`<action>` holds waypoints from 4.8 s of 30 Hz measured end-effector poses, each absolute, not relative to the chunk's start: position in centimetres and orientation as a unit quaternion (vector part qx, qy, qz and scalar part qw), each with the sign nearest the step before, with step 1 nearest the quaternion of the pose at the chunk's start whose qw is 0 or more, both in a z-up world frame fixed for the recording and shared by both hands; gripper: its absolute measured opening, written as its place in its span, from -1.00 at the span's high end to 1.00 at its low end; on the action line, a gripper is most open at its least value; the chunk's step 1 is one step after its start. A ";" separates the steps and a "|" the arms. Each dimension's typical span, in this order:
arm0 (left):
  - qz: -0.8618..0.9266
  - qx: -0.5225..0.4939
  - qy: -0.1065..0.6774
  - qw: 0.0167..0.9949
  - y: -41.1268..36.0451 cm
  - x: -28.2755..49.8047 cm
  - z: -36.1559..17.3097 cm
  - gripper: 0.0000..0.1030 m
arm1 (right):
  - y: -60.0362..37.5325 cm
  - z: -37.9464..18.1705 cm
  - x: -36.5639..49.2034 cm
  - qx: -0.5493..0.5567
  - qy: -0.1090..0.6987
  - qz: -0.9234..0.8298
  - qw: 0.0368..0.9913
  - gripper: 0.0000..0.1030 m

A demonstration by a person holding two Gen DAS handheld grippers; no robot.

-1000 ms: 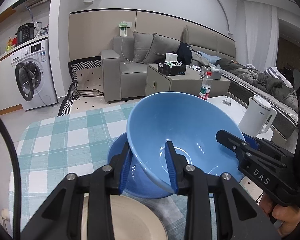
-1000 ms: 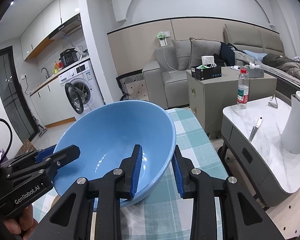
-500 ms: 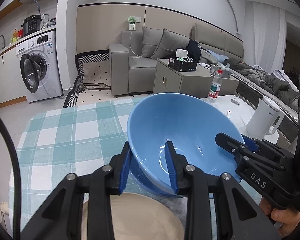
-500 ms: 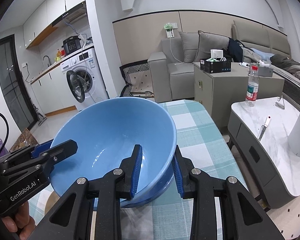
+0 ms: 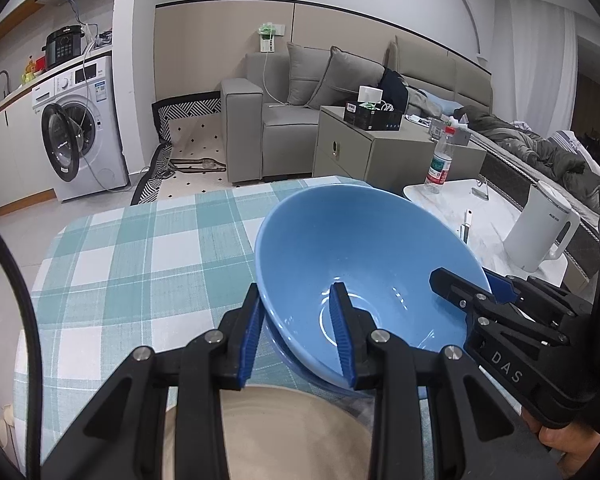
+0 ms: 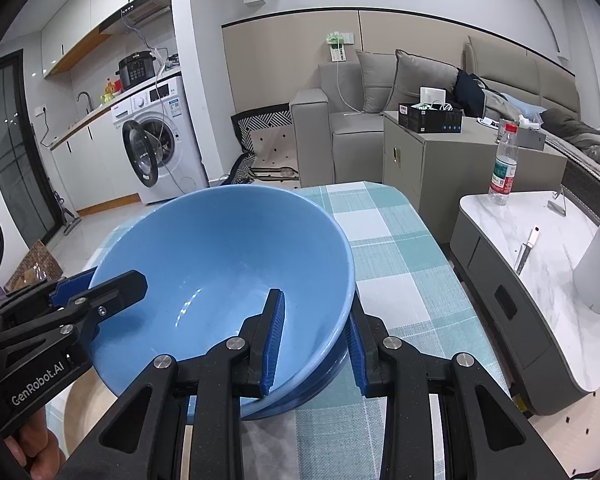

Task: Organize plates and bowls
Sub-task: 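Lower the light blue bowl into the dark blue bowl with both grippers, then open the left gripper while the right gripper opens, releasing the light blue bowl, then close both grippers on the rim of the nested bowl stack, then lift the nested bowls with both grippers and carry them over the cream plate stack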

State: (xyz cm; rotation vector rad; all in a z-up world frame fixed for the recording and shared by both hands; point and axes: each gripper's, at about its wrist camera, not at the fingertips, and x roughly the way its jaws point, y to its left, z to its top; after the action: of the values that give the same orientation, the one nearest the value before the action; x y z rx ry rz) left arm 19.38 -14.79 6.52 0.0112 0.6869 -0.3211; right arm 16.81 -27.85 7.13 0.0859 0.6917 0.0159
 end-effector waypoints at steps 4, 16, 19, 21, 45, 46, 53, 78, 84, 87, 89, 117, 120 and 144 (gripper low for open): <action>-0.156 0.010 0.340 0.927 -15.0 19.6 6.1 0.38 | -27.5 6.8 16.8 0.035 0.340 0.000 0.940 0.41; -0.148 0.028 0.350 0.925 -15.7 20.3 4.9 0.38 | -27.0 5.8 17.2 0.014 0.345 -0.014 0.938 0.41; -0.149 0.032 0.355 0.922 -15.7 20.6 4.4 0.39 | -26.8 5.5 17.3 0.009 0.346 -0.020 0.938 0.40; -0.149 0.032 0.357 0.922 -15.7 20.7 4.2 0.39 | -26.5 5.2 17.4 0.001 0.348 -0.023 0.937 0.40; -0.151 0.035 0.366 0.918 -15.4 20.9 3.1 0.26 | -26.2 4.5 17.1 -0.017 0.338 -0.015 0.941 -0.02; -0.153 0.035 0.365 0.918 -15.3 20.9 3.1 0.26 | -26.3 4.5 17.0 -0.019 0.336 -0.013 0.942 -0.12; -0.159 0.036 0.361 0.918 -15.1 20.3 3.5 0.04 | -26.9 5.0 16.1 -0.012 0.322 0.003 0.947 -0.59; -0.159 -0.036 0.384 0.909 -12.9 21.5 2.9 -1.00 | -32.2 5.5 15.7 0.083 0.327 0.012 0.941 -0.99; -0.150 -0.066 0.405 0.900 -12.2 22.4 2.1 -1.00 | -33.2 4.9 16.2 0.095 0.338 0.008 0.936 -0.99; -0.146 -0.070 0.408 0.898 -12.0 22.6 1.8 -1.00 | -33.2 4.6 16.3 0.099 0.342 0.011 0.934 -0.99; -0.146 -0.071 0.411 0.897 -11.9 22.7 1.6 -1.00 | -33.1 4.4 16.3 0.101 0.347 0.012 0.932 -0.99; -0.207 -0.069 0.433 0.874 -14.3 22.6 1.0 -0.20 | -31.3 3.0 17.3 0.149 0.382 0.094 0.907 -0.12; -0.205 -0.054 0.431 0.877 -14.9 22.4 1.3 -0.08 | -31.1 3.1 17.2 0.148 0.380 0.101 0.908 0.02; -0.186 -0.027 0.422 0.887 -15.4 21.7 1.9 -0.03 | -30.5 3.9 16.7 0.130 0.371 0.099 0.914 0.09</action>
State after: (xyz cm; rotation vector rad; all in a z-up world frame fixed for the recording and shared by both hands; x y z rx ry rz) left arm 21.67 -15.37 1.92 -0.0556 0.8771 -0.3859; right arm 16.69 -30.49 3.90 0.2679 0.7645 0.2035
